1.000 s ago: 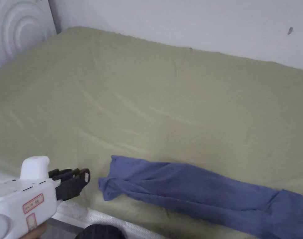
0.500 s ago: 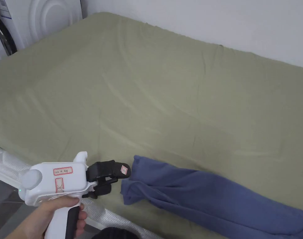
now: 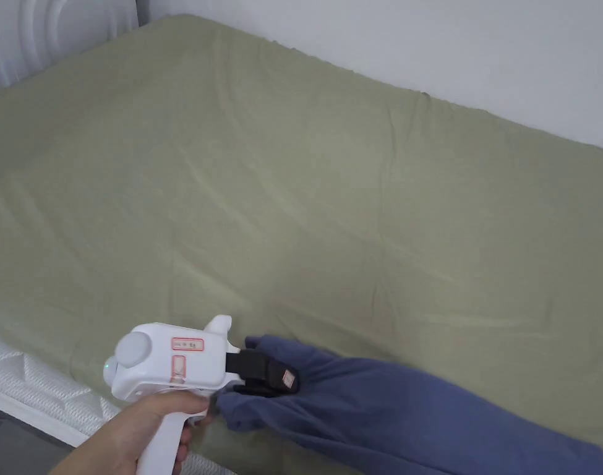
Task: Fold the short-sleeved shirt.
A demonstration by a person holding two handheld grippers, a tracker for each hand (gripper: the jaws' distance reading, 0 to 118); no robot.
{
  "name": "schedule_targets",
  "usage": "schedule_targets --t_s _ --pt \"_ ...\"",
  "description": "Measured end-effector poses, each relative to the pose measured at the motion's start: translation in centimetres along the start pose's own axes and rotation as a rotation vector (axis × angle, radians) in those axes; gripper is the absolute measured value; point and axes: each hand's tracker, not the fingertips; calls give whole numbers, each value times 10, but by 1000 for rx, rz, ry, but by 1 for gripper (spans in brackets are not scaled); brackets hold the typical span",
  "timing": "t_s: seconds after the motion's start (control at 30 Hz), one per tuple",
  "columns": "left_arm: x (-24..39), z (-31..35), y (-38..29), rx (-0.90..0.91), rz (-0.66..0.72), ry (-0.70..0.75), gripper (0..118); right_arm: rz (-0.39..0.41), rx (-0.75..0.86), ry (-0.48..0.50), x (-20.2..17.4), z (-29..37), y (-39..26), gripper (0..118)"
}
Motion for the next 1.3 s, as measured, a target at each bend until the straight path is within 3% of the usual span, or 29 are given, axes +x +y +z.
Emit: schedule_targets --t_s 0.03,0.07,0.13,0.33,0.67,0.83,0.97,1.1,1.3 --pt "-5 -1 -3 -53 115 -160 1 0 -1 3 -1 0 0 12" --pt "2 8 -1 13 29 -228 1 0 -1 5 -2 0 0 12" --pt "21 10 -6 17 -89 -40 1 3 1 3 -4 1 1 12" --pt "80 17 -27 93 -391 307 1 28 20 3 -5 9 1 12" --pt "102 75 2 224 -472 736 1 28 97 62 -1 30 1 12" --pt "129 81 -17 232 -436 688 1 14 117 97 3 30 -9 12" --pt "170 65 -42 248 -411 504 1 12 140 136 6 32 -13 12" --pt "206 8 -71 204 -445 432 1 27 160 149 11 38 -18 12" --pt "215 -96 -88 99 -492 517 1 22 192 151 27 54 -24 12"
